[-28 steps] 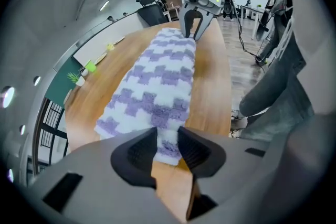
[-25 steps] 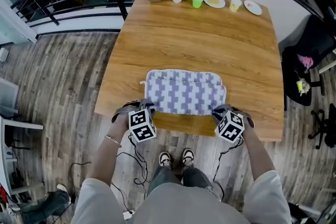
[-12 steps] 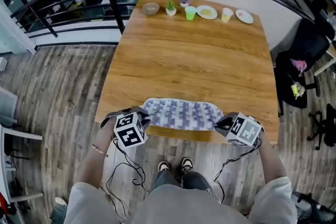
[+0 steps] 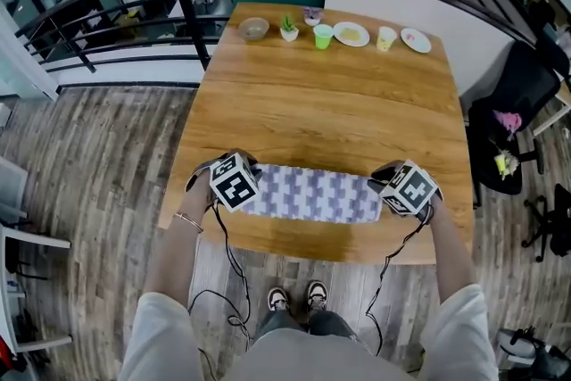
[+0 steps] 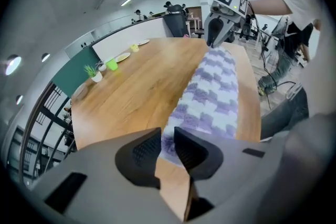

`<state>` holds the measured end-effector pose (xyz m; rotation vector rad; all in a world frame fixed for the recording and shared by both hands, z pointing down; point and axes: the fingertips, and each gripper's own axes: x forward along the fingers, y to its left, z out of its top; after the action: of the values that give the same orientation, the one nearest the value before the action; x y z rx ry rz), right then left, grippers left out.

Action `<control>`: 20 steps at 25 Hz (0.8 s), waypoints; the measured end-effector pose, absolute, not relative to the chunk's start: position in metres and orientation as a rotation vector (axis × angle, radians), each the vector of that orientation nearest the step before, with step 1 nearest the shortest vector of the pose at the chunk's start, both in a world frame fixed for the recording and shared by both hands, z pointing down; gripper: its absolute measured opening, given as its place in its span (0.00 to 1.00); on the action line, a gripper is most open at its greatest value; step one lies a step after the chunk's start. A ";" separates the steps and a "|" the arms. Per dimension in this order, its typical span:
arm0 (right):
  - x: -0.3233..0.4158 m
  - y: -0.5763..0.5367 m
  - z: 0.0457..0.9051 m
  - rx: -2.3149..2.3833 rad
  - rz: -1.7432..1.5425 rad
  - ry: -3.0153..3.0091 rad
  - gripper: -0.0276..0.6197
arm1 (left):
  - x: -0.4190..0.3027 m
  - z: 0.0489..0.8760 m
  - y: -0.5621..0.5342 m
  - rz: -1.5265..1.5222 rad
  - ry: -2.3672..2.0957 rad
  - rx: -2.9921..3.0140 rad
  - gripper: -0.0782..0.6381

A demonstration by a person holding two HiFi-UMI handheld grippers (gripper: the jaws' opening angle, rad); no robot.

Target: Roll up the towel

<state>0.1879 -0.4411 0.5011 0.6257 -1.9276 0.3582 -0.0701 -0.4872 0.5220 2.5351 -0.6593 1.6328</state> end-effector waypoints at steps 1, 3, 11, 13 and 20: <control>0.192 -0.449 0.505 0.663 0.359 -1.927 0.14 | -0.071 0.525 -0.496 1.582 -0.711 2.529 0.23; 0.199 -0.461 0.511 0.742 0.364 -1.937 0.16 | -0.073 0.525 -0.512 1.415 -0.837 2.515 0.23; 0.206 -0.458 0.479 1.019 0.451 -2.060 0.18 | -0.084 0.484 -0.509 1.047 -1.030 2.474 0.23; 0.198 -0.441 0.445 1.132 0.461 -2.095 0.18 | -0.083 0.448 -0.486 0.931 -1.089 2.493 0.23; 0.173 -0.322 0.284 1.566 0.390 -2.163 0.19 | -0.107 0.261 -0.359 0.349 -1.626 2.385 0.23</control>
<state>0.1730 -0.3218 0.2842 1.5657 -2.1628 0.3900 -0.1071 -0.3588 0.2607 2.3854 -1.6259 0.3489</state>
